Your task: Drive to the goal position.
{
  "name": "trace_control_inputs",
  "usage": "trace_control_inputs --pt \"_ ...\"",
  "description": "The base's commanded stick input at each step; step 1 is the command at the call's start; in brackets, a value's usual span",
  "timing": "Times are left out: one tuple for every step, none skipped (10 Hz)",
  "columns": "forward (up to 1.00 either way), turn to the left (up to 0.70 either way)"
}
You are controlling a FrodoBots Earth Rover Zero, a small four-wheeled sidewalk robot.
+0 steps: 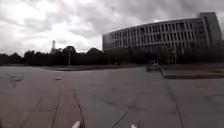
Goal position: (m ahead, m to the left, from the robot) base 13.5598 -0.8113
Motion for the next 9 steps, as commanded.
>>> trace_control_inputs --pt "0.7 0.0" --pt "0.7 0.0" --pt "0.7 0.0" --pt "0.7 0.0" --pt "0.7 0.0" --pt "0.7 0.0" --pt "0.7 0.0" --pt "0.7 0.0" --pt "0.7 0.0"
